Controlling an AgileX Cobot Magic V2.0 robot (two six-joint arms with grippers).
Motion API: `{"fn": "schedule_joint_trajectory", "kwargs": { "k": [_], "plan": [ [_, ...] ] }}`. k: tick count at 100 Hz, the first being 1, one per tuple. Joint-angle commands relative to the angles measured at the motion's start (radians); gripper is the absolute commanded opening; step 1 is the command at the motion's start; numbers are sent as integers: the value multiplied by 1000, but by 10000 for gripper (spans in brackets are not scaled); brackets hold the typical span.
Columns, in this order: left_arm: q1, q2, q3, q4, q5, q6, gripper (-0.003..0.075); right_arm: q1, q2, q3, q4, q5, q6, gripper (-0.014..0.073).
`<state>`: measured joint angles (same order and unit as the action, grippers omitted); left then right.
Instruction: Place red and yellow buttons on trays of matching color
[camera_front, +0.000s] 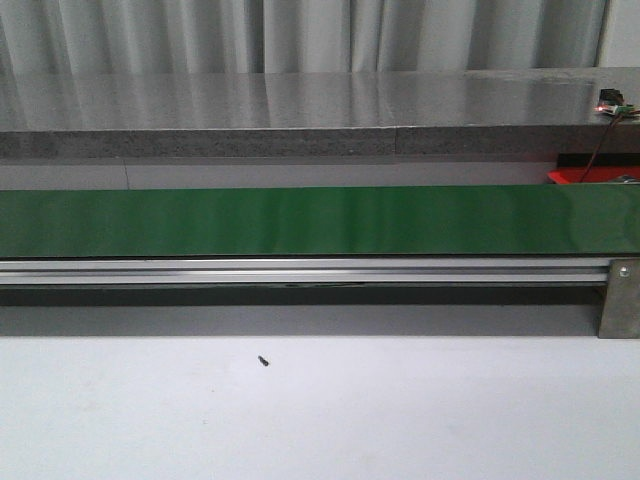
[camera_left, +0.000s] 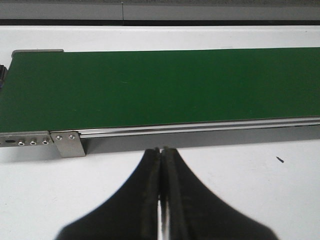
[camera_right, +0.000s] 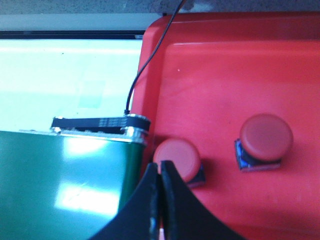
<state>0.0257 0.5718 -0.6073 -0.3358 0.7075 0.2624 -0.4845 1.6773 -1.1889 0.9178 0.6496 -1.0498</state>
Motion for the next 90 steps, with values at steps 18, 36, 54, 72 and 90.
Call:
{"fn": "schedule_joint_trajectory", "kwargs": {
  "k": [18, 36, 54, 72, 90],
  "plan": [
    [-9, 2, -26, -18, -69, 1, -20, 16, -226, 184, 152, -175, -3, -59],
    [-9, 2, -26, -18, -69, 1, -20, 94, -352, 287, 158, -270, -4, -59],
    [-9, 2, -26, -18, -69, 1, -20, 203, -431, 349, 158, -278, -11, -59],
    [-9, 2, -26, -18, -69, 1, -20, 267, -512, 428, 158, -305, -17, -59],
    [-9, 2, -26, -18, -69, 1, -20, 303, -608, 511, 159, -303, -17, -59]
  ]
}}
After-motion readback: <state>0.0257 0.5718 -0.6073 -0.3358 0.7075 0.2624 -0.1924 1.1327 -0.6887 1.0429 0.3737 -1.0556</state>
